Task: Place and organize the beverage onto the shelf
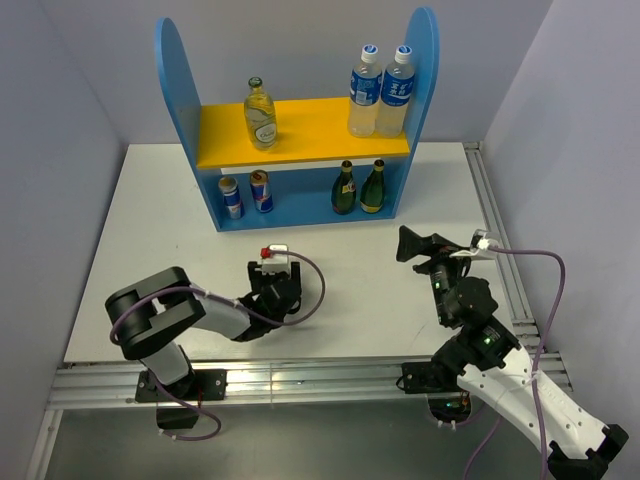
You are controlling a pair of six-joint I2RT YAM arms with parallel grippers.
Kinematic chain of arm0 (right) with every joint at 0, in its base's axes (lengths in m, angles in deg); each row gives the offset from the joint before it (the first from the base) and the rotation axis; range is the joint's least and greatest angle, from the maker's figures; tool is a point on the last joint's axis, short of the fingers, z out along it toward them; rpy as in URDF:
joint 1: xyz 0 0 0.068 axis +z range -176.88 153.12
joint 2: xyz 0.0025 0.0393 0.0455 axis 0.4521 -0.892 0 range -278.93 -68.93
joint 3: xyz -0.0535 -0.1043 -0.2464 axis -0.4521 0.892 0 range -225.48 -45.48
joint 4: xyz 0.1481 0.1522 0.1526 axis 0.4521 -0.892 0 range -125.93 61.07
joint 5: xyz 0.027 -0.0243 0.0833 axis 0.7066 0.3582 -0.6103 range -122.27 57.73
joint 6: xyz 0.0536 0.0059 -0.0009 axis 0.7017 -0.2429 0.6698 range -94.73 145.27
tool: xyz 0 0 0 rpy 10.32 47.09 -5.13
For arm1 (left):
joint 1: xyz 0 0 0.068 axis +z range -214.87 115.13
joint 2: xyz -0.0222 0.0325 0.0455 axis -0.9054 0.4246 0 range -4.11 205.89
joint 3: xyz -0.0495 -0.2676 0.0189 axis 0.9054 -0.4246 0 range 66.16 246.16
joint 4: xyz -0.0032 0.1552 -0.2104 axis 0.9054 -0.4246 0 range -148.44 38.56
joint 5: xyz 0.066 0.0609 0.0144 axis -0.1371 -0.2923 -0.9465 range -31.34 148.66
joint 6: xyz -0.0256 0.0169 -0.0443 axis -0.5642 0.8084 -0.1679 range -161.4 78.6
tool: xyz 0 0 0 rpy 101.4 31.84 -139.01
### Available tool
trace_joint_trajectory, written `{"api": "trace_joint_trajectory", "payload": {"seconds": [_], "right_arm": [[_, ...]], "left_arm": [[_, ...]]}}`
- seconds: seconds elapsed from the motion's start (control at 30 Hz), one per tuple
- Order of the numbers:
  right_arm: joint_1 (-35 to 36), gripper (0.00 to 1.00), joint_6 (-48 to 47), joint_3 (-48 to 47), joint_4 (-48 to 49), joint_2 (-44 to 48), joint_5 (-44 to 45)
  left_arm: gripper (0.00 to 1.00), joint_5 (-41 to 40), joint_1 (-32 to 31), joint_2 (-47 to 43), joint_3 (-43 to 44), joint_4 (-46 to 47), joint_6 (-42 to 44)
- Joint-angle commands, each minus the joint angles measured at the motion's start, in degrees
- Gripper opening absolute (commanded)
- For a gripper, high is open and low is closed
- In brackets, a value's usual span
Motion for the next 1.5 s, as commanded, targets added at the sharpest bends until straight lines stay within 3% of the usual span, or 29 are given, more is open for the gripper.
{"api": "trace_joint_trajectory", "payload": {"seconds": [0.0,0.03,0.07,0.13,0.17,0.2,0.33,0.5,0.73,1.07,1.47], "right_arm": [[0.3,1.0,0.3,0.2,1.9,-0.5,0.0],[0.3,1.0,0.3,0.2,2.0,-0.6,0.0],[0.3,1.0,0.2,0.2,2.0,-0.6,0.1],[0.3,1.0,0.2,0.2,2.0,-0.5,0.3],[0.3,1.0,0.2,0.2,2.0,-0.5,0.3],[0.4,1.0,0.2,0.1,2.0,-0.4,0.5],[0.4,1.0,0.1,0.1,1.9,0.1,0.4],[0.4,1.0,0.3,0.5,2.9,0.3,-0.3],[0.3,1.0,0.5,0.8,3.6,-0.4,-0.9],[0.3,1.0,0.5,1.0,3.2,0.8,-0.6],[0.3,1.0,0.6,1.2,2.9,1.6,-0.5]], "left_arm": [[0.74,4.5,1.7,2.2,3.5,5.3,3.5],[0.59,4.5,1.9,2.7,4.3,5.0,3.4],[0.52,4.5,2.1,2.8,4.8,4.3,3.6],[0.11,3.8,2.2,2.2,6.1,2.3,3.3],[0.02,3.4,2.1,1.5,6.6,-0.7,2.5],[0.0,2.5,2.1,-0.4,7.5,-2.5,2.4],[0.0,0.1,2.0,-8.5,10.9,-14.5,1.4],[0.0,2.2,3.5,-17.2,20.1,-26.8,7.7],[0.0,4.4,8.8,-20.7,32.5,-30.7,17.4],[0.0,10.7,20.2,-13.5,54.1,-34.7,22.0],[0.0,18.1,32.8,-6.3,58.2,-32.5,19.1]]}}
